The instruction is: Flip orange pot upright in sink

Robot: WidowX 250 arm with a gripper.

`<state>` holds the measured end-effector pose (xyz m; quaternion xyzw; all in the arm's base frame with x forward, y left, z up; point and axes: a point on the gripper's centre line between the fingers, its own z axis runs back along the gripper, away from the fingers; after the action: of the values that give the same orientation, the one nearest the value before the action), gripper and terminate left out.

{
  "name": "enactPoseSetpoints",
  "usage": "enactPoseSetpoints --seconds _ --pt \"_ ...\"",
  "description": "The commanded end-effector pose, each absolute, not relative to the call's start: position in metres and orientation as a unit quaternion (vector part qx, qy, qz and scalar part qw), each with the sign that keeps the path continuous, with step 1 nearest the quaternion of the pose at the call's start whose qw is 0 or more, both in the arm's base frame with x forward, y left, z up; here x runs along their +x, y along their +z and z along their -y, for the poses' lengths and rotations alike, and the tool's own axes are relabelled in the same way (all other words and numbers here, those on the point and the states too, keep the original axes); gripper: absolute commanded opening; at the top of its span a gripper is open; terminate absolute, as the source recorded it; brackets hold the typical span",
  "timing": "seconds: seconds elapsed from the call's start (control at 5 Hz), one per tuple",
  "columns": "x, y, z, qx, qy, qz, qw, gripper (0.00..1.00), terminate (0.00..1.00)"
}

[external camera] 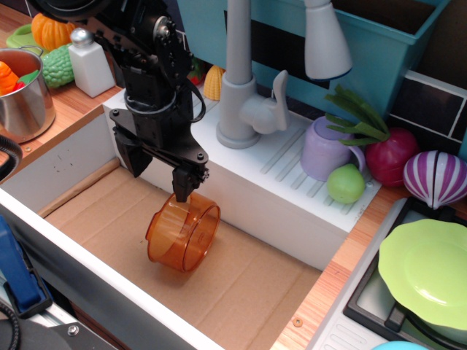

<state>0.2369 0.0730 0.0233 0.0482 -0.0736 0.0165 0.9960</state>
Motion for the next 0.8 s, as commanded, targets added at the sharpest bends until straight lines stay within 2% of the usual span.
enactPoseSetpoints --seconds 0.0,0.6 --pt "0.237 0.023 -0.073 0.048 0.016 0.074 0.996 1.00 0.00" --pt "0.237 0.000 -0.080 -0.028 0.035 0.124 0.991 1.00 0.00"
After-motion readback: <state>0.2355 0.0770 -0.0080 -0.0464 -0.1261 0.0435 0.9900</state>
